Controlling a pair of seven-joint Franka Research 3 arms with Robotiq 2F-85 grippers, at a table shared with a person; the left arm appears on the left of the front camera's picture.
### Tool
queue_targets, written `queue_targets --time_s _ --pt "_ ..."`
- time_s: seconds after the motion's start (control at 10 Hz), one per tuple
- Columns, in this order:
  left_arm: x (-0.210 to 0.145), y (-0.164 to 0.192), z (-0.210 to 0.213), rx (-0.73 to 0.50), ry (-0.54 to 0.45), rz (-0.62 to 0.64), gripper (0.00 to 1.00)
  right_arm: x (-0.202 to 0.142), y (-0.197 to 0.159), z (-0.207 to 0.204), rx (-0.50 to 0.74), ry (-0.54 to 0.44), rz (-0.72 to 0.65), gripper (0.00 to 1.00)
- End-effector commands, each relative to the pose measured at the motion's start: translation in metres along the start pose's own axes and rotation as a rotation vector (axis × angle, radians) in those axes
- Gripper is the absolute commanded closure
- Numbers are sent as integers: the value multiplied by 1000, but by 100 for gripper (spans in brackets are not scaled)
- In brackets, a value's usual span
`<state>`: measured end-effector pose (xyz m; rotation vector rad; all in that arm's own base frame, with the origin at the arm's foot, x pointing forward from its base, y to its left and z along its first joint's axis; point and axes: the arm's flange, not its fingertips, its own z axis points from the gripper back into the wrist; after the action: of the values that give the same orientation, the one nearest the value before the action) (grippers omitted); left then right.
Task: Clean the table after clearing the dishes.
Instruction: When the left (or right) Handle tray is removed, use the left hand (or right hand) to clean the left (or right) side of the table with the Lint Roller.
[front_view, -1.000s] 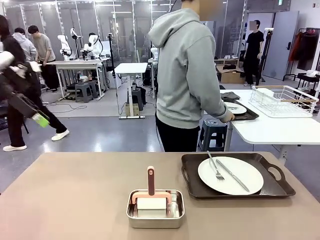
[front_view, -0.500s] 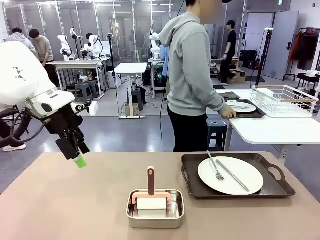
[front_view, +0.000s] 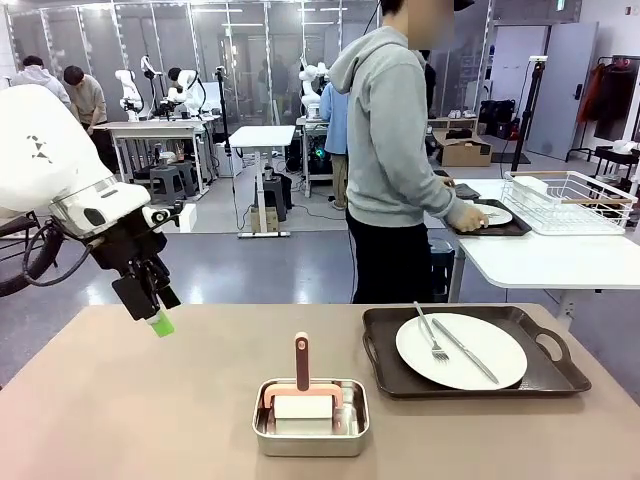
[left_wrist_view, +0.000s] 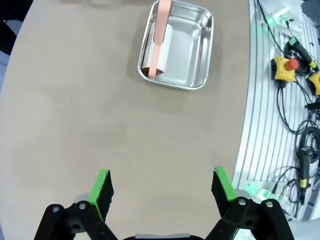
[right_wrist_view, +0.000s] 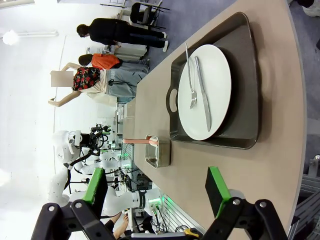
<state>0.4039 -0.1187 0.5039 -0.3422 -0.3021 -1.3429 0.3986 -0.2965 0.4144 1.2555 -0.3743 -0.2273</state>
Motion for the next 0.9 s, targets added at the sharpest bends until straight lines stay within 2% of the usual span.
queue_targets --time_s 0.0,0.2,0.4,0.8 --pt "0 -1 1 8 4 3 0 -2 3 1 3 -2 5 0" --pt "0 0 0 0 -1 0 0 -2 3 1 3 -2 5 0" --pt "47 -6 -22 -23 79 -137 0 -2 3 1 3 -2 5 0" --pt "113 -8 -66 -25 220 -268 0 -2 3 1 3 -2 5 0"
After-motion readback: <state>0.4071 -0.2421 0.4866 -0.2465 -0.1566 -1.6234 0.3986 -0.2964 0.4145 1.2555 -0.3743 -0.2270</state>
